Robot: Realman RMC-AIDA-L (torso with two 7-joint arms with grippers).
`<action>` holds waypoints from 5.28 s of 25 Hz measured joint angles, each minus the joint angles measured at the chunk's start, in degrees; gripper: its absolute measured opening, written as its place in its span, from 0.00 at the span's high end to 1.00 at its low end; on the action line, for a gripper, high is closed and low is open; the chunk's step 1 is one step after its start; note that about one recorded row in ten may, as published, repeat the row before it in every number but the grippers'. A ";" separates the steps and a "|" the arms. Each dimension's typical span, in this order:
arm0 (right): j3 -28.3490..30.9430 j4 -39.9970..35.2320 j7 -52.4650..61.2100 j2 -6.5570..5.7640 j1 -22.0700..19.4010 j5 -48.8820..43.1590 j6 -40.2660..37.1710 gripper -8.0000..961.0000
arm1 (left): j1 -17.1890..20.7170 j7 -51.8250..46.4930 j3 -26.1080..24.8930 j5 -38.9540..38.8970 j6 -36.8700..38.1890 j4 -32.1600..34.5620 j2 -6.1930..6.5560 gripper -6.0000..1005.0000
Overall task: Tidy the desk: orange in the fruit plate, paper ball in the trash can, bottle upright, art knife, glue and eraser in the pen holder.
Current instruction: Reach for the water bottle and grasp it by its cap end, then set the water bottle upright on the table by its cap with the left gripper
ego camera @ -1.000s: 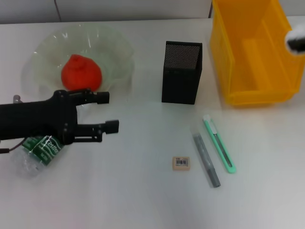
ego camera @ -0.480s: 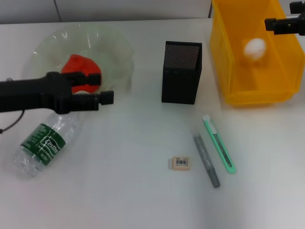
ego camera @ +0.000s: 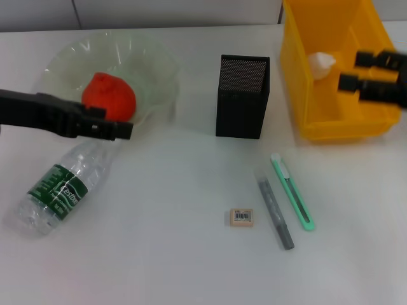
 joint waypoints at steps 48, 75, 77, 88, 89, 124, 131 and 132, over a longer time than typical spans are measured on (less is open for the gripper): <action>0.49 27.48 -25.41 -3.20 -0.08 -4.92 -9.89 0.16 | -2.26 -18.24 42.17 25.90 -29.83 -6.47 -0.68 0.19; 0.85 26.95 -27.52 -3.69 -0.59 -8.31 -13.02 0.16 | 1.74 12.80 18.27 -3.40 -19.74 -8.55 -0.20 0.55; 0.96 26.90 -26.62 -3.68 -0.41 -8.11 -13.41 0.16 | 2.16 17.58 13.67 -8.99 -16.89 -10.59 -0.18 0.55; 3.31 26.65 -20.60 -3.89 2.23 -7.78 -16.44 0.16 | 4.07 43.30 0.15 -28.84 -9.12 -27.32 0.03 0.55; 3.50 26.73 -20.36 -3.86 2.40 -7.77 -16.49 0.16 | 4.13 46.32 -0.64 -30.39 -8.81 -29.80 0.03 0.55; 3.76 28.00 -19.41 -0.94 6.02 -7.70 -13.08 0.16 | 5.50 95.94 -7.37 -50.45 -9.08 -67.82 -0.45 0.55; 3.51 28.00 -19.54 -0.78 5.84 -7.70 -12.63 0.16 | 6.50 96.37 -7.37 -50.56 -5.54 -67.58 -0.20 0.55; 3.50 28.00 -19.55 -0.78 5.81 -7.70 -12.61 0.16 | 6.54 96.37 -7.37 -50.57 -5.59 -67.57 -0.21 0.55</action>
